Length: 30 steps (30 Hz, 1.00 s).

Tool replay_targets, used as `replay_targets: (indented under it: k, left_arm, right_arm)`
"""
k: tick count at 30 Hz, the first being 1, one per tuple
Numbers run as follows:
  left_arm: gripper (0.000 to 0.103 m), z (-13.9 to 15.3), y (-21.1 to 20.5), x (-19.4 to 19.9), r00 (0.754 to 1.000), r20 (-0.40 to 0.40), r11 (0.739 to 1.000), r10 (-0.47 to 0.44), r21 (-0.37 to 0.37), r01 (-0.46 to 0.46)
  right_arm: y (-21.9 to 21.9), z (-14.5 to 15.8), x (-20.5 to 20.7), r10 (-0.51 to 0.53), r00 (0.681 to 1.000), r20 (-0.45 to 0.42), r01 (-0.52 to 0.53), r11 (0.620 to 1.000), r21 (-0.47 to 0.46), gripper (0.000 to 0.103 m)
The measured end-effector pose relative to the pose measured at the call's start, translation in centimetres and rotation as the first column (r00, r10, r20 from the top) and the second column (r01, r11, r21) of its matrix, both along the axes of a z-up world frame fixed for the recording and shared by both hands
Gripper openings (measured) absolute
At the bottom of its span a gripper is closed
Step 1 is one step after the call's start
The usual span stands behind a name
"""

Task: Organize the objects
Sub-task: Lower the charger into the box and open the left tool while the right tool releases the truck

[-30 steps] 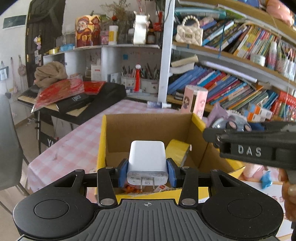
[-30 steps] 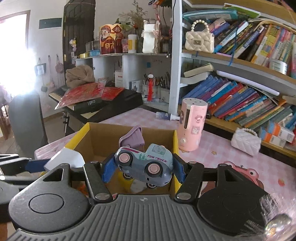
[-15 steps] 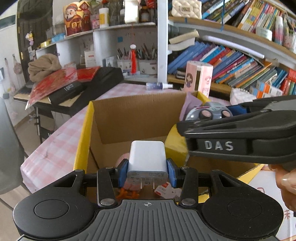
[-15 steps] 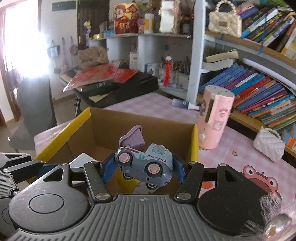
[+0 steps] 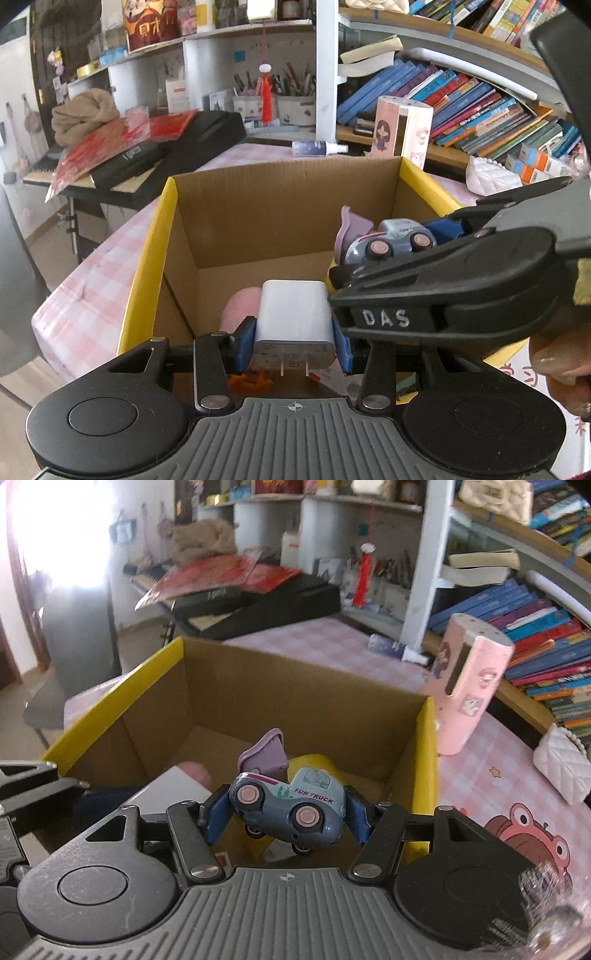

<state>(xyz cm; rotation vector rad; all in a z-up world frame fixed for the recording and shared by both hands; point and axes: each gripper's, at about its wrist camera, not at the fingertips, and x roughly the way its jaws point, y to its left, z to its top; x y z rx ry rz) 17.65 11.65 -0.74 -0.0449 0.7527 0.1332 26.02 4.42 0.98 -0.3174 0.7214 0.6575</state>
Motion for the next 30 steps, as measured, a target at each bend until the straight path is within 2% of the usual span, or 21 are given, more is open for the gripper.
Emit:
replay_targets:
  k: [5, 21, 26, 28, 30]
  left_arm:
    - [0.042, 0.0, 0.0, 0.1, 1.0, 0.002, 1.0, 0.008, -0.003, -0.008]
    - [0.06, 0.9, 0.0, -1.2, 0.999, 0.047, 0.999, 0.024, 0.027, -0.026]
    - [0.069, 1.3, 0.1, -1.8, 0.997, 0.077, 0.999, 0.033, 0.014, -0.034]
    - [0.074, 1.5, 0.2, -2.1, 0.995, 0.09, 0.999, 0.038, 0.01, -0.039]
    - [0.074, 1.7, 0.2, -2.5, 0.994, 0.1, 0.999, 0.041, 0.008, -0.042]
  right_arm:
    - [0.6, -0.2, -0.1, 0.031, 0.999, 0.014, -0.031, 0.999, -0.024, 0.061]
    - [1.0, -0.2, 0.4, 0.026, 0.999, 0.019, -0.026, 1.0, -0.012, 0.061]
    - [0.6, 0.6, -0.1, 0.019, 0.998, 0.055, -0.02, 1.0, 0.014, 0.069]
    - [0.4, 1.1, -0.4, 0.012, 0.997, 0.072, -0.014, 0.999, 0.029, 0.069]
    - [0.1, 1.6, -0.7, 0.0, 0.996, 0.089, -0.003, 0.999, 0.042, 0.07]
